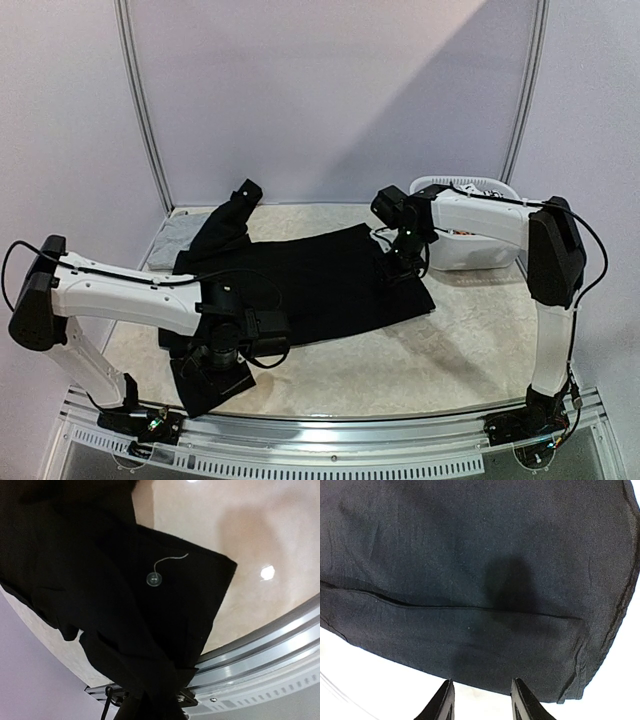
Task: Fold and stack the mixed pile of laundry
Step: Smooth out the 1/3-folded shirt at the center of the board.
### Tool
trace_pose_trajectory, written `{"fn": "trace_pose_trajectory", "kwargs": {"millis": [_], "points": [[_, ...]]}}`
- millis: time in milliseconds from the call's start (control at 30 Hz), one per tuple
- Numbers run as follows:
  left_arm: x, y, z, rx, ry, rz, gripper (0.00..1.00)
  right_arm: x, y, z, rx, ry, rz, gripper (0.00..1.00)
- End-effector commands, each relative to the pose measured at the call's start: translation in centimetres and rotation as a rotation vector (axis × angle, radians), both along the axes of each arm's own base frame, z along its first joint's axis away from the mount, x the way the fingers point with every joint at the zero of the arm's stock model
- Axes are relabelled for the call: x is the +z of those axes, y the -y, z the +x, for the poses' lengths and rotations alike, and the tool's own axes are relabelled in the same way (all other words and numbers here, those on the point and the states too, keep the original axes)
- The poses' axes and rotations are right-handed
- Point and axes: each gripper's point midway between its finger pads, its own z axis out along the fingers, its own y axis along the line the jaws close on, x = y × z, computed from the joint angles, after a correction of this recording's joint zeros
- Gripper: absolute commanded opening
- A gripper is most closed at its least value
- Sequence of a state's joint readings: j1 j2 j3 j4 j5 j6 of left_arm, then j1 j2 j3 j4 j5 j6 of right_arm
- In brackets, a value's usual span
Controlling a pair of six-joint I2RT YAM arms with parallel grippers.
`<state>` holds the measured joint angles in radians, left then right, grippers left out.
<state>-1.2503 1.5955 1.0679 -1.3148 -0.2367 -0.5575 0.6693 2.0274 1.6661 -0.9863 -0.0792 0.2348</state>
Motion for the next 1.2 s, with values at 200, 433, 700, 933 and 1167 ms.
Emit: {"fn": "trace_pose_trajectory", "kwargs": {"millis": [200,433,700,933,1167], "points": [[6.7,1.3,3.6,0.068,-0.09,-0.259,0.0,1.3,1.5,-1.1,-0.042,0.023,0.005,0.39],[6.7,0.0,8.0,0.153,-0.086,-0.31,0.0,1.4,1.3,-1.1,-0.049,0.023,0.018,0.39],[2.7,-1.1,15.1,0.455,-0.121,-0.537,0.0,1.6,0.6,-0.8,-0.047,0.019,0.039,0.39],[-0.3,-2.6,20.8,0.733,-0.132,-0.597,0.0,2.1,0.4,-0.6,-0.044,0.015,0.04,0.39],[0.2,-4.9,21.4,0.919,-0.125,-0.573,0.37,2.5,0.4,-1.4,-0.032,0.003,0.064,0.39]]}}
